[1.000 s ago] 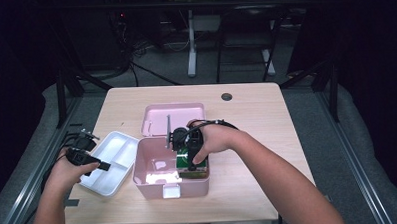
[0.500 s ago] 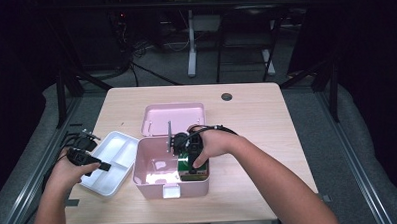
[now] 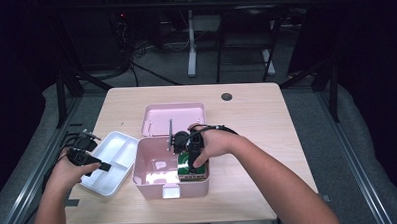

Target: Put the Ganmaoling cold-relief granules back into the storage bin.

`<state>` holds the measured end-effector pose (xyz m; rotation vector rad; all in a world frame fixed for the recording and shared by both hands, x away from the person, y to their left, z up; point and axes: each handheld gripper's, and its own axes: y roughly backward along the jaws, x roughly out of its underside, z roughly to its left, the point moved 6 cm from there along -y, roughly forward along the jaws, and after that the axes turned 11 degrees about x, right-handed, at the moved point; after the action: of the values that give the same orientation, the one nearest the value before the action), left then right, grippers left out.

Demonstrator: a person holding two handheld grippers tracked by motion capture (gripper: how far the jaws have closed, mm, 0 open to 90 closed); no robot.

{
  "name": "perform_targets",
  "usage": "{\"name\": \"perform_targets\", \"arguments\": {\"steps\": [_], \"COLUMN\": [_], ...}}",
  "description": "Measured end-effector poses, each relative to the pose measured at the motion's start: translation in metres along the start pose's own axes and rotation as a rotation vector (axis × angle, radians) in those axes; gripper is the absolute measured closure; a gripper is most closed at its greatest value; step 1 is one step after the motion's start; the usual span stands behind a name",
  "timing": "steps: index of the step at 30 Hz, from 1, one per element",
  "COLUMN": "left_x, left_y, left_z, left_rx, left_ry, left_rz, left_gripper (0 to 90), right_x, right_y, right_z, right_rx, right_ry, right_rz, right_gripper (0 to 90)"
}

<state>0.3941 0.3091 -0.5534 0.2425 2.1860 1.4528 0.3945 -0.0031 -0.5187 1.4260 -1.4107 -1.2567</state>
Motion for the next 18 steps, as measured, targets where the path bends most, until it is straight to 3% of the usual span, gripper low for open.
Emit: {"name": "perform_targets", "arguments": {"steps": [12,18], "left_x": [0.000,0.000], "left_y": [-0.004,-0.003], "left_z": [-0.001,0.000], "left_rx": [-0.001,-0.004], "left_ry": [-0.001,0.000], "left_rz": [0.013,0.008], "left_gripper": [48.5,48.3], "right_x": [0.005,0.012], "right_y": [0.025,0.039], "right_z": [0.004,-0.002], "right_rx": [0.009,0.023], "right_ry": [-0.032,-0.052], "right_rz": [-0.003,-0.012], "right_gripper": [17.2,17.9]}}
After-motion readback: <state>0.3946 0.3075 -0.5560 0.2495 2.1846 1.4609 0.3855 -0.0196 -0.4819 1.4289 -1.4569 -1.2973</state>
